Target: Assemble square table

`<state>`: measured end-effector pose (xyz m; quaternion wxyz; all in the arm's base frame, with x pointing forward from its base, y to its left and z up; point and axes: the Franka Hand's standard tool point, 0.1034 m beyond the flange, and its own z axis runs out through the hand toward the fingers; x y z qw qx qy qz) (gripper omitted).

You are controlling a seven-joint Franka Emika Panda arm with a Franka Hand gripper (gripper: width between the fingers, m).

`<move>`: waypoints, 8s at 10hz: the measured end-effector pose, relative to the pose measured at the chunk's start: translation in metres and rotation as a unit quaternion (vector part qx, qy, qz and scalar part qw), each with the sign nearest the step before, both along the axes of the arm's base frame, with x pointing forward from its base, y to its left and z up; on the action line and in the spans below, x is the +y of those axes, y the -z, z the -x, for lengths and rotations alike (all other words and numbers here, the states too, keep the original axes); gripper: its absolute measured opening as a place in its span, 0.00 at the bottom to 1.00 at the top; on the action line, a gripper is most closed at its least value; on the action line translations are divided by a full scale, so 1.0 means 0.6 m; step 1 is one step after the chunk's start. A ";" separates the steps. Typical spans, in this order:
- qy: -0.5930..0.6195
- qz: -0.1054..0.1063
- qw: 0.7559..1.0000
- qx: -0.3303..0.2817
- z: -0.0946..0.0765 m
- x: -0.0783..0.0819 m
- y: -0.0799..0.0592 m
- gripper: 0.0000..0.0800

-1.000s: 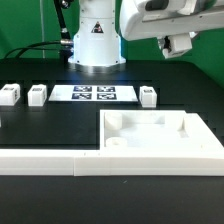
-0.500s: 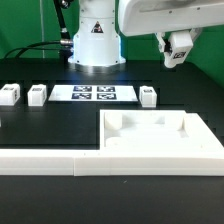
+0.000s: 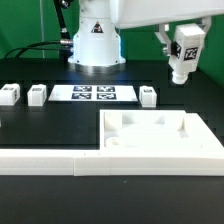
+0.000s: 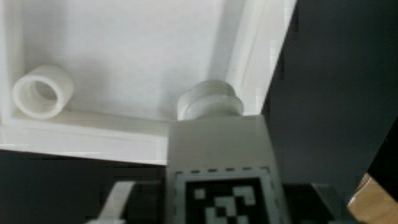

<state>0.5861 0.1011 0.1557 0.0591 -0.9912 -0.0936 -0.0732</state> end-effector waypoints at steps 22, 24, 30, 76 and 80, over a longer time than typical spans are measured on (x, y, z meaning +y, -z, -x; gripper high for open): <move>0.007 0.003 0.983 -0.182 -0.055 0.024 0.154 0.36; 0.008 0.004 0.983 -0.186 -0.055 0.023 0.154 0.46; 0.007 0.004 0.983 -0.186 -0.055 0.024 0.154 0.81; 0.635 -0.068 0.750 0.174 -0.060 0.054 0.117 0.81; 0.502 -0.064 0.848 0.159 -0.060 0.051 0.118 0.81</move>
Offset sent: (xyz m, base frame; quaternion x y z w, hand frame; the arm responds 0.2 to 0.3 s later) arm 0.0000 0.0000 0.0000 0.0000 0.1938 0.0000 0.9810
